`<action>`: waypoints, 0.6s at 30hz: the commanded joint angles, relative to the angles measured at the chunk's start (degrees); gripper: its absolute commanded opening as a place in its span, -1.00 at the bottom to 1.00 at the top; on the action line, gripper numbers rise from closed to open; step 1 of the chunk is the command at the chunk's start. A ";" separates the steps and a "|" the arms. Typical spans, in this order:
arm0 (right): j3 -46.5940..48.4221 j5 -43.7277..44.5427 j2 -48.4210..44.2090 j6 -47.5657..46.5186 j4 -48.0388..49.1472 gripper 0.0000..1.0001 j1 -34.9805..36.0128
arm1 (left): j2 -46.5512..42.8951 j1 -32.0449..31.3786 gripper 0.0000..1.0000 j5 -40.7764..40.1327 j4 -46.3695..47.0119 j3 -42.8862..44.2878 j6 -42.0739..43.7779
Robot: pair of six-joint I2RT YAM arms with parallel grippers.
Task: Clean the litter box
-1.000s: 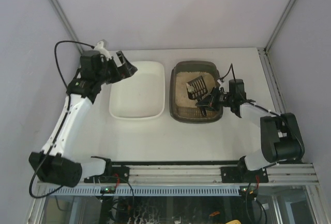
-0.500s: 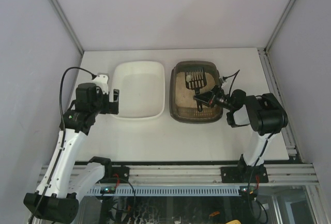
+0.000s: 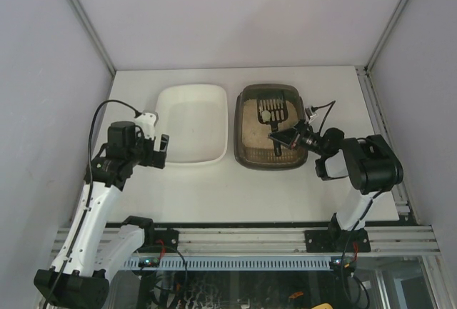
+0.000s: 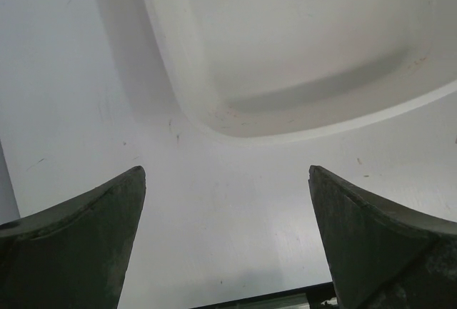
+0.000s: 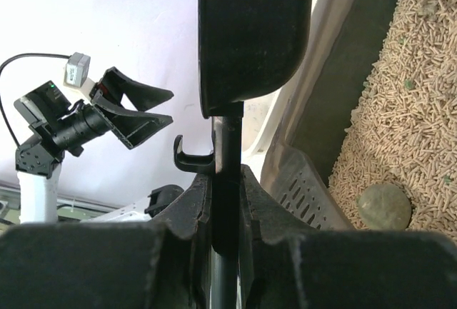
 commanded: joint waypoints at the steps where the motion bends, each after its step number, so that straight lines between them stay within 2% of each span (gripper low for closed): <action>1: -0.97 0.92 -2.23 -5.21 4.28 -1.00 -0.51 | -0.92 0.49 0.99 4.08 0.46 -1.01 2.11; 4: -1.99 1.41 -1.73 -3.12 4.88 -1.00 -1.99 | -0.96 0.50 0.99 4.09 0.52 -1.47 2.00; 7: -2.33 -0.65 -4.42 -5.32 4.81 -1.00 -0.26 | -1.17 0.56 0.99 3.95 0.72 -1.84 1.85; 10: -4.23 3.15 -6.19 -5.18 4.49 -1.00 -1.82 | -1.21 0.54 1.00 4.10 0.81 -1.94 1.83; 15: -0.61 -1.68 -3.80 1.32 4.40 -1.00 -2.84 | -1.17 0.50 1.00 3.88 0.94 -2.18 1.76; 18: -0.96 0.66 0.03 9.12 4.75 -1.00 -7.58 | -1.09 0.53 1.00 3.94 1.01 -2.38 1.67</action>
